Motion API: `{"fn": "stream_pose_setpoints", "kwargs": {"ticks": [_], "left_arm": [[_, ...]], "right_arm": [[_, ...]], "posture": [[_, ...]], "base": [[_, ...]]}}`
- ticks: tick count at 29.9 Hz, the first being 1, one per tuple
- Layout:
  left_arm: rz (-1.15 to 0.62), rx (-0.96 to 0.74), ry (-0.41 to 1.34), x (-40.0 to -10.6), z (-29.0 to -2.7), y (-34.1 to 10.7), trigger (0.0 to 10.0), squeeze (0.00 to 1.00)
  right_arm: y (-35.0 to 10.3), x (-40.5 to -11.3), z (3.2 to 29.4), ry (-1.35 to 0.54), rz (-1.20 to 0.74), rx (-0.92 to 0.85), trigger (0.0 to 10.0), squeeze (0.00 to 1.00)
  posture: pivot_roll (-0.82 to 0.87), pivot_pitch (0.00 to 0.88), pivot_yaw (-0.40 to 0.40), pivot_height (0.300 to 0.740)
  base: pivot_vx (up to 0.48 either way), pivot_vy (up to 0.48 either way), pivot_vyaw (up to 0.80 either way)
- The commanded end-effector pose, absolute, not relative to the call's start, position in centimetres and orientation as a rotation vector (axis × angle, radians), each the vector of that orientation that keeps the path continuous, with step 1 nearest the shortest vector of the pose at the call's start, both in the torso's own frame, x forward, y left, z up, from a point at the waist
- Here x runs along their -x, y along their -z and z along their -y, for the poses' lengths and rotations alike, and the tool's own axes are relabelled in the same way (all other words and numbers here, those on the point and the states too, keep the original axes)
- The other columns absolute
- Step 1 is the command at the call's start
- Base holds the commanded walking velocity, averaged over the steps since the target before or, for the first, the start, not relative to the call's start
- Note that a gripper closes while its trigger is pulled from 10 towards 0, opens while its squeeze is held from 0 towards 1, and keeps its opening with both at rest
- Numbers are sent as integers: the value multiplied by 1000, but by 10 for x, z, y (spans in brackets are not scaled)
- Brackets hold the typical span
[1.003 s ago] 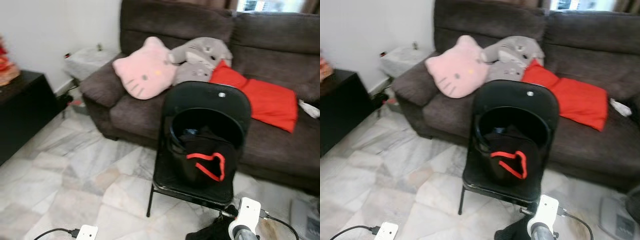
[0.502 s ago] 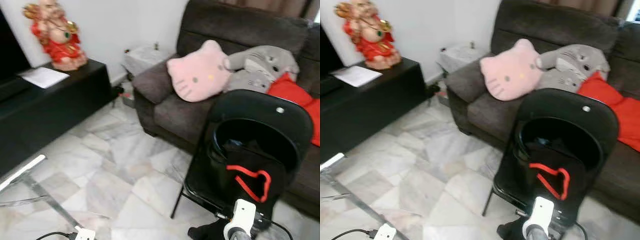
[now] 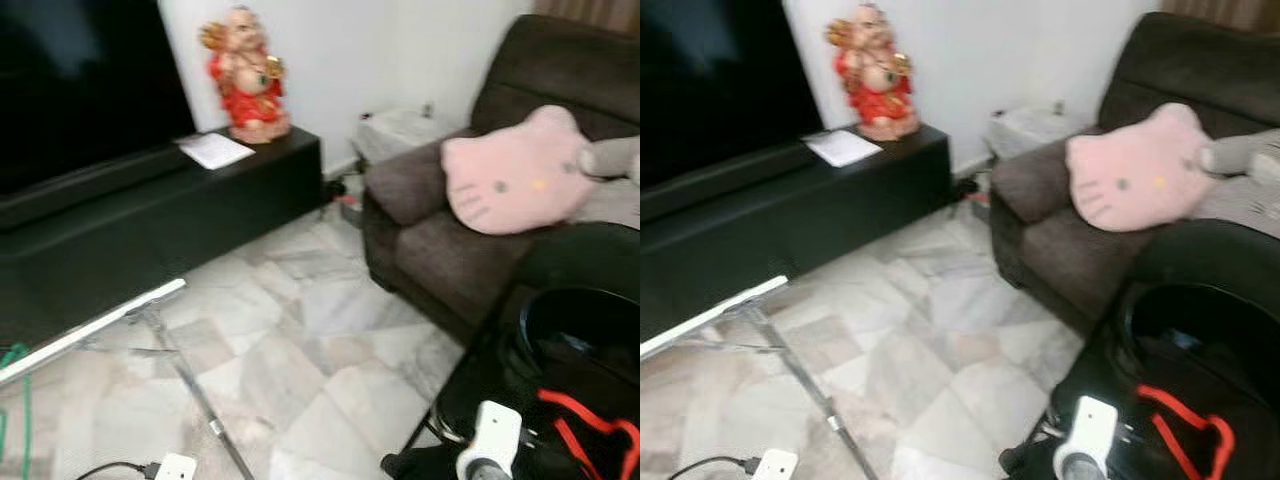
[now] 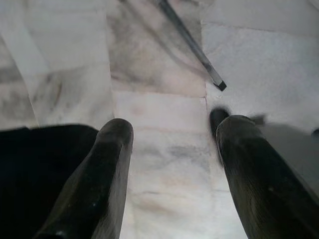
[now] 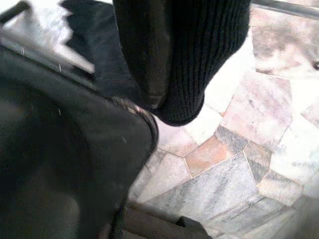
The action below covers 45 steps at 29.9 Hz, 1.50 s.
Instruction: Hang hanger
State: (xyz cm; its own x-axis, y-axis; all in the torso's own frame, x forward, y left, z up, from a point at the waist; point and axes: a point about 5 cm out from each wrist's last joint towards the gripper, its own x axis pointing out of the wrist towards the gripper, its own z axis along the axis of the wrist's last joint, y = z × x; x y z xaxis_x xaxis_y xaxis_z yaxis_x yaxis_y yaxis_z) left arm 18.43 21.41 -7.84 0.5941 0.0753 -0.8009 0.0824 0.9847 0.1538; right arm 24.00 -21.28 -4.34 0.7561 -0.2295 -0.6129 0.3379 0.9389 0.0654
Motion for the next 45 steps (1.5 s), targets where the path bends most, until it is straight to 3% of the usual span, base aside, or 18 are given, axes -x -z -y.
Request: {"fn": "stream_pose_setpoints", "kwargs": {"ticks": [1,13,26,35,45], "left_arm": [[-946,-180,-25,-186,-219,77,10000,0],[-915,-169,-39,-205,-218,68,10000,0],[-905,-145,-72,-207,-220,66,10000,0],[-936,-125,-98,-196,-221,72,10000,0],[-978,-123,-117,-176,-228,80,10000,0]], "right_arm": [[41,-246,203,291,-636,-199,10000,0],[31,-260,203,281,-601,-233,10000,0],[29,-262,208,273,-609,-233,10000,0],[33,-255,216,262,-632,-208,10000,0],[50,-229,227,305,-712,-207,10000,0]], "posture": [[-111,0,14,740],[-114,0,30,740],[-108,0,20,740],[-98,0,-10,740],[-120,0,-9,740]], "base": [[0,0,800],[0,0,800],[0,0,117],[0,0,776],[0,0,800]]}}
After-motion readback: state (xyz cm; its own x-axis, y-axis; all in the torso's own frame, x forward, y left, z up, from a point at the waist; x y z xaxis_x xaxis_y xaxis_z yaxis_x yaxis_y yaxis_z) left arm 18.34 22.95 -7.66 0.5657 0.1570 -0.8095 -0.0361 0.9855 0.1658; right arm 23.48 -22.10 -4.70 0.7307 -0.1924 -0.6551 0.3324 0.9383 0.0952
